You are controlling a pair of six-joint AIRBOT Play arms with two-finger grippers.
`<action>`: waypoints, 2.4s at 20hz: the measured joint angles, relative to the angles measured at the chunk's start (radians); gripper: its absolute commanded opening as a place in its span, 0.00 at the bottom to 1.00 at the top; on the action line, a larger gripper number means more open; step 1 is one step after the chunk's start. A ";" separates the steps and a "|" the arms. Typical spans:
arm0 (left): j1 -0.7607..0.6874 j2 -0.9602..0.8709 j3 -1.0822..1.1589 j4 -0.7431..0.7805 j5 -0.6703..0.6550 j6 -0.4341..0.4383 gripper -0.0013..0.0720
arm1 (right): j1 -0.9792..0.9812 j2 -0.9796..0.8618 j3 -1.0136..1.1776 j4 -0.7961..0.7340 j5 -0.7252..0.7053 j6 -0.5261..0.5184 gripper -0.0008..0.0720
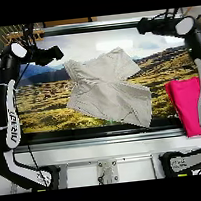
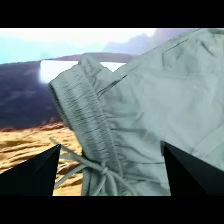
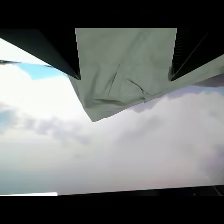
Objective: Fold the clothes and pants, and hang the long-sleeved shirts on hangers.
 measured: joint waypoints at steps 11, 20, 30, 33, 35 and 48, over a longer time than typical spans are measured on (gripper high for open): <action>0.179 0.202 -0.723 -0.106 -0.122 0.023 0.99 | -0.061 0.522 -0.494 0.037 0.368 -0.081 0.83; 0.132 0.196 -0.975 -0.496 0.126 0.181 0.99 | -0.035 0.688 -0.688 0.122 0.378 -0.084 0.83; 0.039 0.159 -0.847 -0.506 0.129 0.195 0.04 | -0.036 0.702 -0.713 0.037 0.447 -0.018 0.83; 0.024 0.256 -0.908 -0.409 0.111 0.168 0.04 | -0.044 0.736 -0.813 -0.102 0.507 0.119 0.83; 0.018 0.335 -0.984 -0.358 0.099 0.157 0.04 | -0.067 0.776 -0.933 -0.160 0.530 0.227 0.83; 0.011 0.608 -1.284 -0.291 0.135 0.143 0.04 | -0.235 0.948 -1.609 -0.004 0.334 0.613 0.84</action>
